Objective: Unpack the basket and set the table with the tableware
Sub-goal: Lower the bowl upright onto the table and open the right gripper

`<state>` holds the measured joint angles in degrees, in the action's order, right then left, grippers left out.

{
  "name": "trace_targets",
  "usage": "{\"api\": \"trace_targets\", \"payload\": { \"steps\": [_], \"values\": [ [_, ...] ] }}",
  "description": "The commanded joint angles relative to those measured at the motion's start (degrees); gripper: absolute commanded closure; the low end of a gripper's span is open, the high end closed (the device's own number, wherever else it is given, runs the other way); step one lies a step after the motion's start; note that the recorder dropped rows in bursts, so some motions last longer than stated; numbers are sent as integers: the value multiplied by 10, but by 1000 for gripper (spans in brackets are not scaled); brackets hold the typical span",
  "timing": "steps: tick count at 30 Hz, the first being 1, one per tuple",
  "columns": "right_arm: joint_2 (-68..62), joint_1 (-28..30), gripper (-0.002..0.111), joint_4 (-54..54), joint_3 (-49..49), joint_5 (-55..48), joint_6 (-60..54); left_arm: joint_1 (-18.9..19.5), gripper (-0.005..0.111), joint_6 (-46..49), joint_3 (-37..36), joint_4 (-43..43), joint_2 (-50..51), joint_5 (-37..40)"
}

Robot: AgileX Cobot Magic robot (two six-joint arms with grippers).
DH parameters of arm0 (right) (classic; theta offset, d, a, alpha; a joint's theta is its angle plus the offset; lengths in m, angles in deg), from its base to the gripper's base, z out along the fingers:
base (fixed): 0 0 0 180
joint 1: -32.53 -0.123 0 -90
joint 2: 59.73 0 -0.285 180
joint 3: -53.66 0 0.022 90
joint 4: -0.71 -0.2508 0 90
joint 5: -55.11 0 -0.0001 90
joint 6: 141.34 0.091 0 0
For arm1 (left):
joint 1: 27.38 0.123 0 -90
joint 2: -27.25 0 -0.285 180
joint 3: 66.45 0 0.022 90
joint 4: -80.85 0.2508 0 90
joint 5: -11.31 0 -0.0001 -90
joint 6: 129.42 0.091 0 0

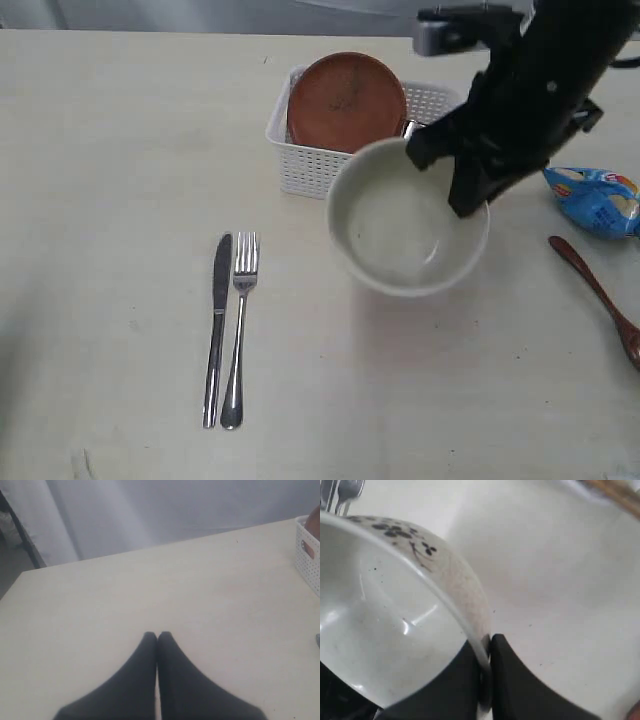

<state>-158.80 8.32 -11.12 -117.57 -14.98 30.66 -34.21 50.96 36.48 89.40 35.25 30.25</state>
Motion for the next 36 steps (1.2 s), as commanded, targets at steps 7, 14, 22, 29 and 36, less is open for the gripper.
{"api": "trace_targets", "payload": {
  "steps": [7,14,22,29,36],
  "values": [
    [8,2,109,-18,117,14,-34,-4,107,-4,-1,-3,-2,-6],
    [-30,1,109,-27,118,21,-38,-4,107,-4,-1,-3,-2,-6],
    [-69,1,109,-35,118,63,-42,-4,107,-4,-1,-3,-2,-6],
    [-94,1,109,-92,119,86,-79,-4,107,-4,-1,-3,-2,-6],
    [-123,1,108,-100,119,84,-94,-4,107,-4,-1,-3,-2,-6]
  ]
}}
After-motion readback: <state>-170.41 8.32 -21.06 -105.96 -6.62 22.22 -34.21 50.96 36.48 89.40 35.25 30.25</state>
